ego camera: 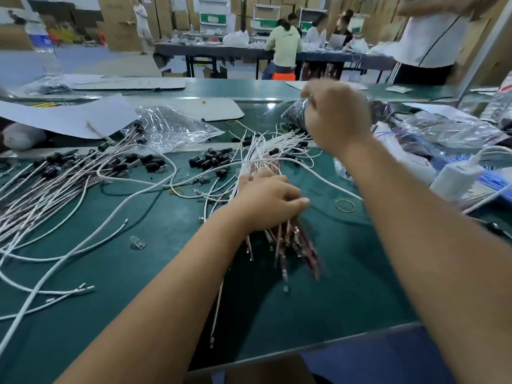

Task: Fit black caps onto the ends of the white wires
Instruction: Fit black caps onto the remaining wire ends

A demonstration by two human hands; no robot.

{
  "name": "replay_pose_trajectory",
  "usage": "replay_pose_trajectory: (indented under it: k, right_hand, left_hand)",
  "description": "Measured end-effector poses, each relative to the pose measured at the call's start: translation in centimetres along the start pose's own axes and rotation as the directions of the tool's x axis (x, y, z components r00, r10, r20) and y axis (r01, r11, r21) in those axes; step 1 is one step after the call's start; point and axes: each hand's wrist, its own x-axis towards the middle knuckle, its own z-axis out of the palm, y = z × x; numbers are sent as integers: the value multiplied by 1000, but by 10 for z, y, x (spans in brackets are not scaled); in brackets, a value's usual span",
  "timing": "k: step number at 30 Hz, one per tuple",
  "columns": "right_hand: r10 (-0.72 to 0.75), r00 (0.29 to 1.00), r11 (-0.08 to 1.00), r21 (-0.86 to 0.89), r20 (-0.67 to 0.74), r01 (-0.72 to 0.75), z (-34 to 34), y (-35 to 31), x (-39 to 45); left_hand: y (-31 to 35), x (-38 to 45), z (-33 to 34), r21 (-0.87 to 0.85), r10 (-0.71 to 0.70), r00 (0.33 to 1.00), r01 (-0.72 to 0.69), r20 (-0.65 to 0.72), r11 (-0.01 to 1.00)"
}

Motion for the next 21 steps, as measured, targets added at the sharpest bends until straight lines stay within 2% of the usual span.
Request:
replay_pose_trajectory:
  k: [2, 3, 4, 5, 6, 8, 10, 11, 12, 14, 17, 19, 21]
  right_hand:
    - [68, 982, 972, 210, 176, -105, 33, -18, -27]
    - [116, 973, 933, 315, 198, -175, 46, -23, -33]
    - [206, 956, 875, 396, 210, -276, 56, -27, -36]
    - [268, 933, 807, 473, 241, -353, 65, -30, -38]
    - [292, 919, 769, 506, 266, -391, 74, -38, -45]
    - [302, 904, 727, 541, 302, -423, 86, -50, -54]
    - [279, 914, 687, 604, 294, -404, 89, -57, -50]
    - [266, 918, 657, 641, 294, -396, 88, -60, -46]
    - [252, 920, 633, 668, 300, -391, 88, -63, -44]
    - [202, 930, 621, 694, 308, -365, 89, -71, -43]
    - [117, 927, 650, 678, 357, -343, 89, -79, -46]
    - [128, 914, 656, 658, 386, -370, 89, -79, -46]
    - [154, 899, 632, 658, 410, -409, 89, -77, -46]
  left_hand:
    - [-15, -6, -11, -193, -34, 999, 40, 37, 980]
    - [-22, -10, -18, -362, -40, 998, 55, 50, 931]
    - [-29, -15, -24, -517, -50, 999, 46, 8, 855]
    - [-36, -20, -29, -618, -93, 990, 10, -102, 786]
    - [-44, -24, -33, -679, -169, 956, -40, -239, 733]
    - [-59, -29, -40, -750, -359, 818, -127, -449, 649]
    - [-75, -30, -49, -786, -516, 671, -166, -533, 596]
    - [-82, -28, -54, -796, -563, 622, -170, -544, 581]
    - [-88, -27, -57, -802, -589, 602, -153, -539, 577]
    - [-95, -22, -54, -791, -598, 637, -29, -486, 611]
    - [-97, -19, -30, -600, -539, 709, 204, -455, 774]
    - [-93, -17, -23, -441, -484, 731, 275, -481, 854]
    - [-89, -15, -23, -333, -439, 754, 304, -489, 893]
